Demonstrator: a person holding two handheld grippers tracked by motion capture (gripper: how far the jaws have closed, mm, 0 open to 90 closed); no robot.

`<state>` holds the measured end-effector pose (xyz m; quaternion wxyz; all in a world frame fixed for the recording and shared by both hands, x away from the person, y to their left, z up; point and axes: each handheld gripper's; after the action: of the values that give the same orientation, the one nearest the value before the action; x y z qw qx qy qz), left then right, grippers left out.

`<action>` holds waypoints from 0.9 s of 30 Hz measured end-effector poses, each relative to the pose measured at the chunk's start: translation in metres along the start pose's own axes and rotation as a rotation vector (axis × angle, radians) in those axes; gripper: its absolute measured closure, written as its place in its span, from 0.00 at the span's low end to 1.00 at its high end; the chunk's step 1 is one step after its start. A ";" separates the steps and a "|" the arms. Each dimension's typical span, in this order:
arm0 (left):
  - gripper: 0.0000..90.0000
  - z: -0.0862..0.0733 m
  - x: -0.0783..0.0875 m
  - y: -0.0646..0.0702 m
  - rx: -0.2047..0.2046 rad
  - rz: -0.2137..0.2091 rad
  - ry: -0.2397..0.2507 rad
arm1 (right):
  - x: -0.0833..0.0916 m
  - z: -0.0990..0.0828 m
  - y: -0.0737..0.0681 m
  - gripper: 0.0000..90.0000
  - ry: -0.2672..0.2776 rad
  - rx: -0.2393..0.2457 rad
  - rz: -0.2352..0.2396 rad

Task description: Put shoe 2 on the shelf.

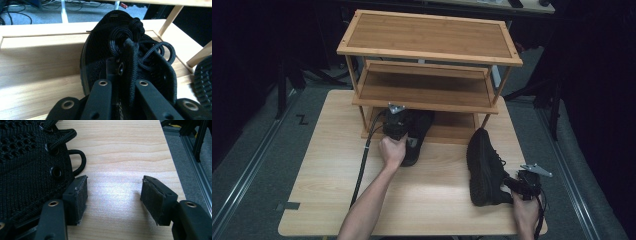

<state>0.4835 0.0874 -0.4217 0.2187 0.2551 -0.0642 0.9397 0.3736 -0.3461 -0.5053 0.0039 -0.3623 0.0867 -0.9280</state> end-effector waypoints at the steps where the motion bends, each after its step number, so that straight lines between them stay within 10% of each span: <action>1: 0.98 0.000 -0.002 0.000 0.007 0.003 0.002 | 0.000 0.000 0.000 0.43 0.000 0.000 0.000; 27: 0.98 -0.001 -0.030 -0.010 0.124 0.119 0.071 | 0.000 0.000 0.000 0.43 0.001 0.000 -0.001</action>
<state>0.5110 0.0852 -0.4377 0.1484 0.2306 -0.0129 0.9616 0.3736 -0.3459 -0.5053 0.0034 -0.3621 0.0863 -0.9282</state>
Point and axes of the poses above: each handheld gripper's, and its own axes: x roughly backward along the jaws, z roughly out of its top, y roughly to its right, and after that the axes turned 14 degrees about -x, right-handed
